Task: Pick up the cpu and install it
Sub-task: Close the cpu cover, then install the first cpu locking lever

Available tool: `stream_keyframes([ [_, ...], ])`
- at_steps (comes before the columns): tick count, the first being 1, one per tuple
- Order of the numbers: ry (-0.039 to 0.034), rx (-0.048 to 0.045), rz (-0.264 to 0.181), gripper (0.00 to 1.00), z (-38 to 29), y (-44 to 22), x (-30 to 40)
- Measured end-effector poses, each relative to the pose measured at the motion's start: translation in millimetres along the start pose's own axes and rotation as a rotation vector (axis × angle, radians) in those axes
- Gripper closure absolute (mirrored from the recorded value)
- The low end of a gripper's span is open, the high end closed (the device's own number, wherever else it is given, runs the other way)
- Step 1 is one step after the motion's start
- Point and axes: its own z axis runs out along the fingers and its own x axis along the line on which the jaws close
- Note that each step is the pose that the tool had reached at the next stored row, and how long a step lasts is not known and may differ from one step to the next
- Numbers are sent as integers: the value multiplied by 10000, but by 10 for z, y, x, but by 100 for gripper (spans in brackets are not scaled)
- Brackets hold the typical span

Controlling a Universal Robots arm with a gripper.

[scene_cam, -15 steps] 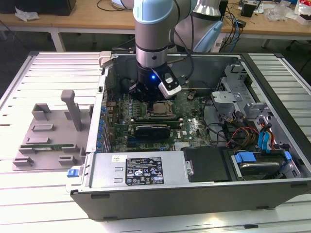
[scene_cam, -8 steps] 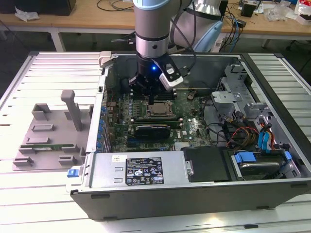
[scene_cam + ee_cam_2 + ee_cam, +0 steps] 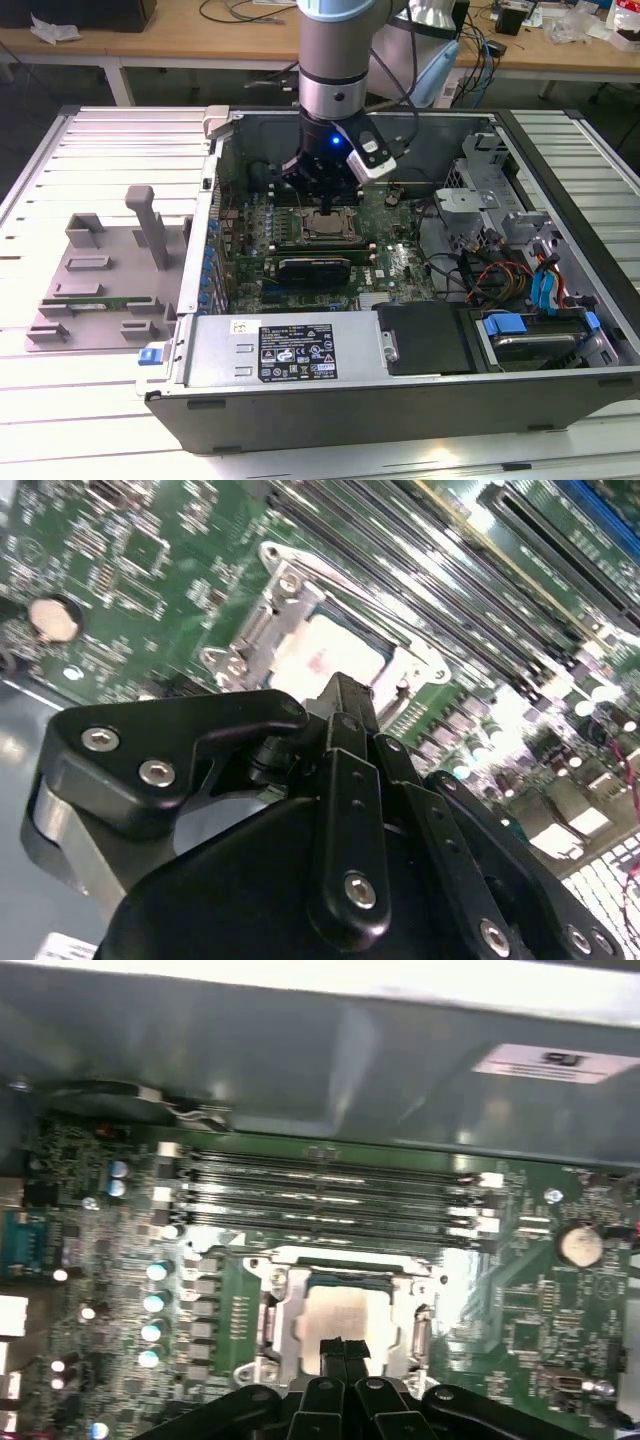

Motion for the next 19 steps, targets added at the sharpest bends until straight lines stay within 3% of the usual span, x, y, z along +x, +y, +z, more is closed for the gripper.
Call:
stream_keyframes([
  [1, 0, 2, -3, 89, 1, -4, -37],
  [4, -1, 17, 41, 89, -35, -2, -39],
  [19, 1, 32, 112, 89, -49, -16, -38],
])
